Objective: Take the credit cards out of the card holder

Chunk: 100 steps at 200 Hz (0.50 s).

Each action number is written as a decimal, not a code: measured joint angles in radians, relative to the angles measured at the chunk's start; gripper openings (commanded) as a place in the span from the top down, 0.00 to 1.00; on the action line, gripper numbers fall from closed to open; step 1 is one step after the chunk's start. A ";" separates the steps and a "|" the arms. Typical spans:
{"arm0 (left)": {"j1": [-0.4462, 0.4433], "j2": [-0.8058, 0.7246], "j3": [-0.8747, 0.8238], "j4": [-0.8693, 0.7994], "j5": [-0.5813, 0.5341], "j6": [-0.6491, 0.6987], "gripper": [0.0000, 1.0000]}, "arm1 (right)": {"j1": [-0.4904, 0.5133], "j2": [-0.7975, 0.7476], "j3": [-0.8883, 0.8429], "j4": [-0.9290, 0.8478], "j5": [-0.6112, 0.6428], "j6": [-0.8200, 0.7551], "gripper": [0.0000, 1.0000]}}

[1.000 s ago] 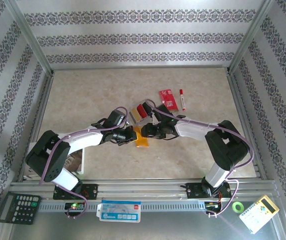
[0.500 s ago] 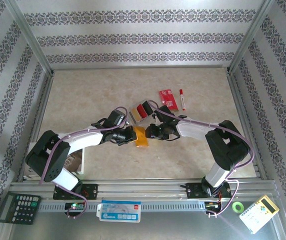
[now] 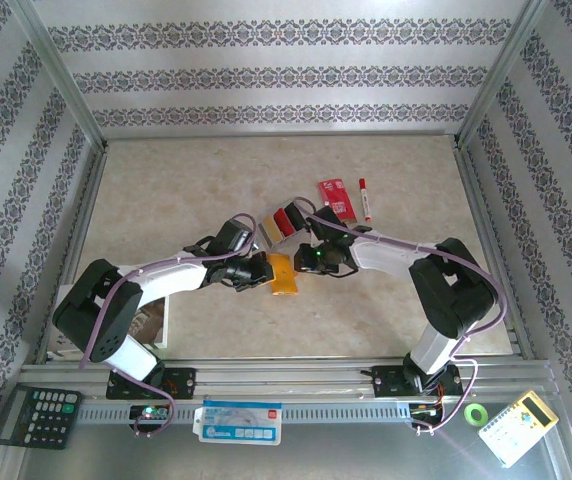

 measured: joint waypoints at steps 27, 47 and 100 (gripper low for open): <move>0.000 0.002 0.002 -0.005 0.000 0.008 1.00 | 0.003 0.026 0.016 0.000 -0.013 -0.012 0.80; 0.000 0.005 0.007 -0.014 0.000 0.010 1.00 | 0.008 0.030 0.016 -0.002 -0.013 -0.019 0.84; 0.000 0.002 0.005 -0.016 -0.042 0.016 0.69 | 0.008 0.009 0.016 -0.037 -0.010 -0.045 0.95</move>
